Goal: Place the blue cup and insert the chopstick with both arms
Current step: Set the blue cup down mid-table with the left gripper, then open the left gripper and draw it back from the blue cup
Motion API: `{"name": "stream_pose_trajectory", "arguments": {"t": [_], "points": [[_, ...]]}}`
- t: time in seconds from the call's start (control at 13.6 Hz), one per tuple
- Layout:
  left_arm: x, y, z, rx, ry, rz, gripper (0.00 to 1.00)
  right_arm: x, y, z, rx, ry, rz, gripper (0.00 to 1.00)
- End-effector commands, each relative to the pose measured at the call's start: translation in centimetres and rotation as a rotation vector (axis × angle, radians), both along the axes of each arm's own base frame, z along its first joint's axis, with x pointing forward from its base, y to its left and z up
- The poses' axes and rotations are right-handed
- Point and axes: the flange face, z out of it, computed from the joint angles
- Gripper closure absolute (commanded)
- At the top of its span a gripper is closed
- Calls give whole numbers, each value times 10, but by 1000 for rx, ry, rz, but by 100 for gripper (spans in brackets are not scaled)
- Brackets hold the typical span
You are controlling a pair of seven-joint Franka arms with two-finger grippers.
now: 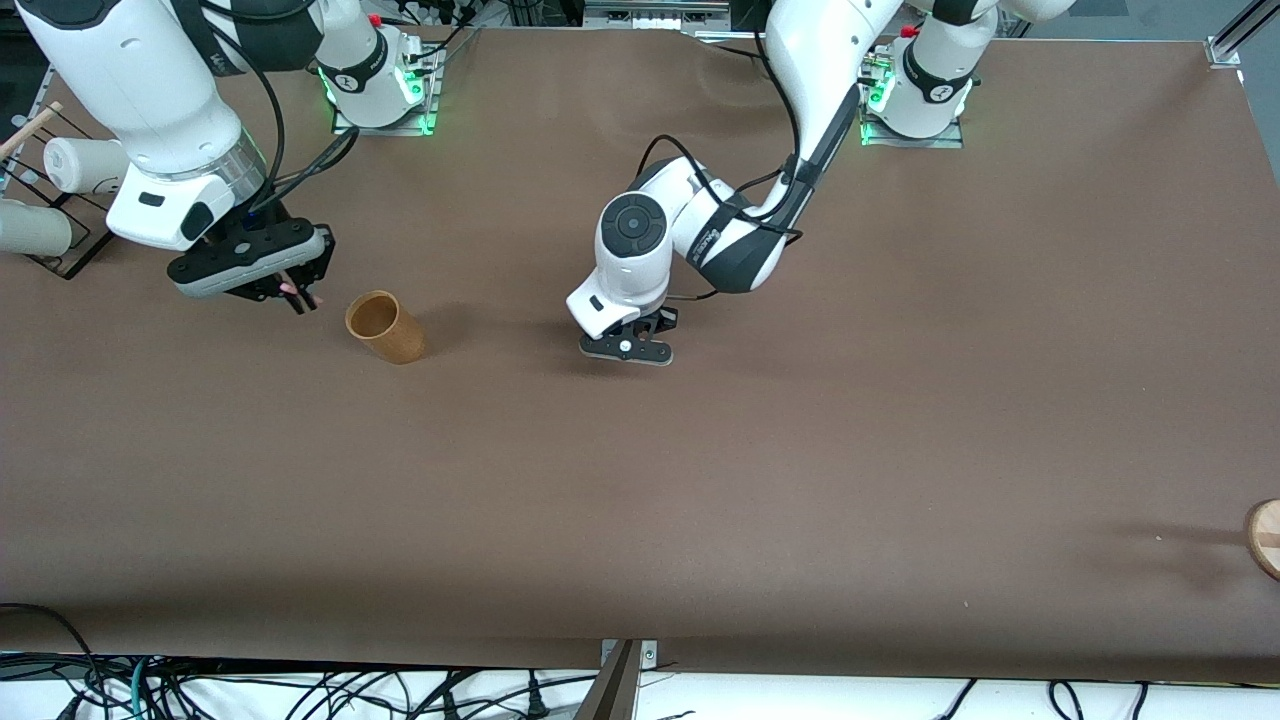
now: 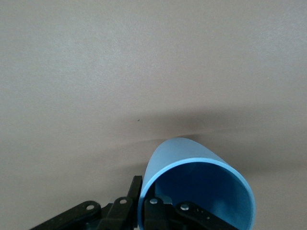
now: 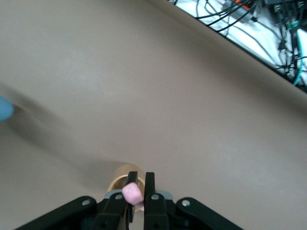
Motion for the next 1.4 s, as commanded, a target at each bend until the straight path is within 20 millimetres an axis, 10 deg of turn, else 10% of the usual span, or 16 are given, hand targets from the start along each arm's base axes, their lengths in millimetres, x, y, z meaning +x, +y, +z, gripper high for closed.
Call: {"name": "stream_pose_trajectory", "arguments": {"t": [0.0, 0.15, 0.29, 0.81, 1.03, 1.33], "points": [[6, -4, -4, -6, -2, 35, 92, -1, 16, 1, 23, 35, 4, 100], [4, -7, -7, -6, -4, 51, 62, -2, 26, -4, 31, 43, -34, 100], [5, -8, 1, -17, -11, 50, 0, -6, 44, -10, 41, 50, -58, 100], [36, 47, 132, -37, -34, 78, 0, -11, 107, -50, 94, 71, -185, 100], [83, 132, 198, -78, -85, 203, 0, -18, 138, -60, 129, 65, -239, 100], [115, 253, 271, -101, -112, 222, 0, -14, 236, -75, 218, 62, -337, 100]]}}
